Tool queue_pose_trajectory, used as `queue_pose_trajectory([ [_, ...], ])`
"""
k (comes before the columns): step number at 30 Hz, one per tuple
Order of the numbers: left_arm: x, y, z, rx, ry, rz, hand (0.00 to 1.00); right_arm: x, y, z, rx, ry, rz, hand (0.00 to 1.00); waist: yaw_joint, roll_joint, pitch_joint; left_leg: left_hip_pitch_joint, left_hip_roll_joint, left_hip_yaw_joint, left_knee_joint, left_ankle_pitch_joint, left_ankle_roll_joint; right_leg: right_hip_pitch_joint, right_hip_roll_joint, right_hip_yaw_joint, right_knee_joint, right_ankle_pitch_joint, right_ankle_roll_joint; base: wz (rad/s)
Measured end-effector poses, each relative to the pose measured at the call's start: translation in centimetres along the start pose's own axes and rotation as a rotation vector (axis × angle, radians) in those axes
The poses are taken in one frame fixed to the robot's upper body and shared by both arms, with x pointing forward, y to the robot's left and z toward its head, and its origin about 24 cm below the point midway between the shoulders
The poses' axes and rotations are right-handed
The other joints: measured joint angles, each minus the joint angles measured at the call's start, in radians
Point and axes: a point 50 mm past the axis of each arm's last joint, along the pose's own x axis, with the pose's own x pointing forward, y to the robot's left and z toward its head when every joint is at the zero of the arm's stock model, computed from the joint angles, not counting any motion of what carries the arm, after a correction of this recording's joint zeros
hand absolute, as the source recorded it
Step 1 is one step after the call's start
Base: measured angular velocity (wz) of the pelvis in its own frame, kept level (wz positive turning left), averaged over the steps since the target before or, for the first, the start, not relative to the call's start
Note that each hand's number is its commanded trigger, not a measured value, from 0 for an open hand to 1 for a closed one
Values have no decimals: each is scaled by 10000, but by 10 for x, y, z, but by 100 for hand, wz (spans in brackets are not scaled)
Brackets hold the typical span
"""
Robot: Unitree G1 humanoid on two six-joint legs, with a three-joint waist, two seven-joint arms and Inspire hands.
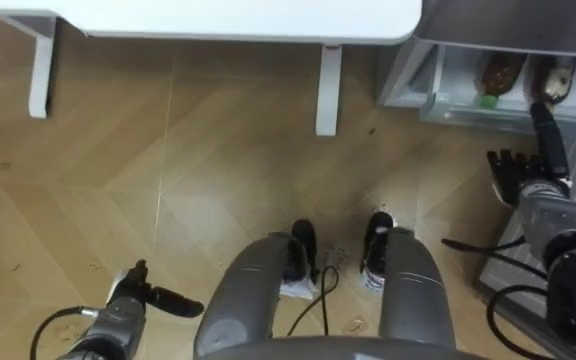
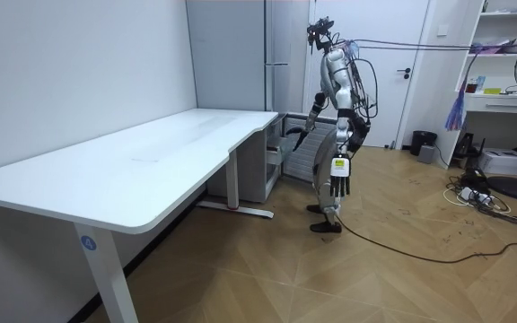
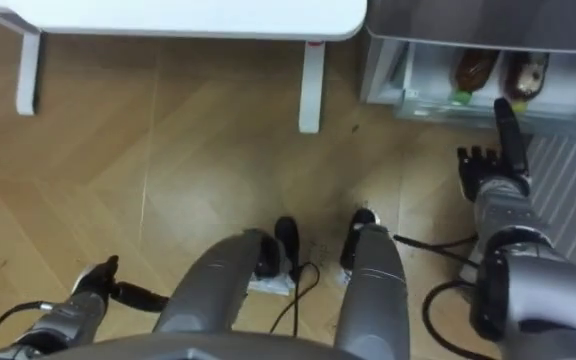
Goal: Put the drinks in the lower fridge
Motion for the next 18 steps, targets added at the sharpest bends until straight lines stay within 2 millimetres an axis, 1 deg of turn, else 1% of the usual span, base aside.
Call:
queue_pose_trajectory([
  [1,0,0,2,-60,-40,-13,0,1,7,1,84,-27,162,0,5,-32,14,-323,1,11,247,-51,1,-339,-48,17,261,-56,-21,7],
  [2,0,-1,3,-98,-62,-20,0,1,9,2,124,-50,233,0,5,-46,19,-467,-4,16,371,-74,9,-484,-85,18,396,-94,-34,10],
  [4,0,0,3,-89,-88,25,0,2,16,3,269,-117,417,0,10,-102,17,-834,-9,13,775,-145,66,-848,-157,40,814,-222,-58,9],
  [6,1,2,5,-98,-172,245,0,3,30,6,438,-233,726,0,18,-155,7,-1327,16,18,1330,-299,86,-1335,-226,72,1341,-384,-91,7],
  [7,1,3,7,-102,-238,270,0,3,34,8,429,-290,813,0,2,-172,14,-1451,7,28,1456,-344,103,-1467,-263,86,1500,-439,-95,15],
  [9,1,5,15,-121,-546,330,0,3,48,17,419,-527,1126,0,51,-195,11,-1960,-16,12,2017,-507,136,-1943,-395,91,2072,-644,-119,15],
  [10,1,6,16,-124,-615,405,0,4,56,18,438,-530,1284,0,50,-236,-6,-2224,-13,9,2290,-597,138,-2199,-439,103,2338,-735,-140,9],
  [11,1,7,17,-119,-639,466,0,4,58,18,423,-500,1264,0,27,-256,1,-2339,-12,-12,2421,-639,110,-2283,-477,92,2455,-777,-152,12],
  [12,1,9,19,-105,-716,545,0,4,58,18,420,-499,1228,0,1,-310,-10,-2568,-15,-63,2697,-711,112,-2475,-503,80,2709,-868,-172,13],
  [14,1,11,23,-103,-885,602,0,4,60,20,424,-556,1273,0,2,-324,-15,-2940,-4,-183,3142,-848,109,-2757,-541,41,3057,-988,-200,13],
  [16,0,17,22,-173,-1002,714,0,4,60,21,310,-543,1282,0,-56,-403,-56,-3335,-4,-212,3573,-975,125,-3107,-678,13,3443,-1095,-209,9],
  [18,-1,18,19,-270,-983,722,0,3,63,24,-85,-542,1348,0,-55,-411,-72,-3545,-20,-196,3883,-1070,165,-3323,-667,42,3718,-1152,-193,0],
])
